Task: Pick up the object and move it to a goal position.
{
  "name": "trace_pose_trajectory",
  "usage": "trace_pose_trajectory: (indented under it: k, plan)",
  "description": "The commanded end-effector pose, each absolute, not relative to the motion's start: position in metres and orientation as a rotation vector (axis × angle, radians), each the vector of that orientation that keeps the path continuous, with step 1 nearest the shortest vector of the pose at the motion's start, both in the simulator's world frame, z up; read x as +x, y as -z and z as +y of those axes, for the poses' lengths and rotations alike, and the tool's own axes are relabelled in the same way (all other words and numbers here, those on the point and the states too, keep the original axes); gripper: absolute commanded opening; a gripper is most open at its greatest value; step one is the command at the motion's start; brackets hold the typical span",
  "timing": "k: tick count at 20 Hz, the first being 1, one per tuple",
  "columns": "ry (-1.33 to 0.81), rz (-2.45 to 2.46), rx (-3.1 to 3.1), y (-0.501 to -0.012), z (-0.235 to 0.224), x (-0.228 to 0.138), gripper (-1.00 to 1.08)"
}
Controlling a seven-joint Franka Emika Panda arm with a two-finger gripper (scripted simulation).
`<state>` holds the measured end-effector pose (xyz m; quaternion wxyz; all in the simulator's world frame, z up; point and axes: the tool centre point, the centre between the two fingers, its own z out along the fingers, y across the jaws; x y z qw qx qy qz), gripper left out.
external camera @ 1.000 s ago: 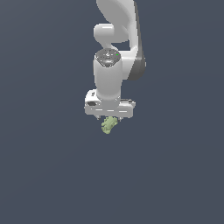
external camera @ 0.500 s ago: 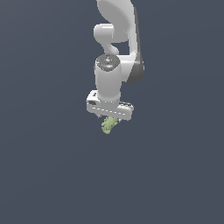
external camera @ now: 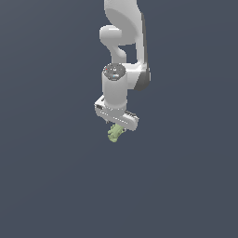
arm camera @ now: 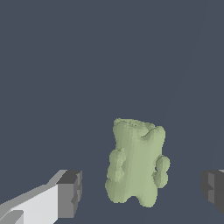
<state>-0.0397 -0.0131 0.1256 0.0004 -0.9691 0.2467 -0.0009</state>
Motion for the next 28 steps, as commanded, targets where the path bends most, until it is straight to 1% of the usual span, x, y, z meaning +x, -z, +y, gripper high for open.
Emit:
trace_pose_trajectory:
  k: [1,8,16,28]
  plan:
    - [0.002,0.849,-3.024,-0.120,-0.014,-0.045,1.00]
    - [0.000,0.964,-2.990,-0.112,-0.014,-0.053,1.00]
    - [0.000,0.975,-2.987,-0.108,-0.014,-0.054,1.00]
    - [0.000,0.982,-2.984,-0.063,-0.015,-0.055,1.00]
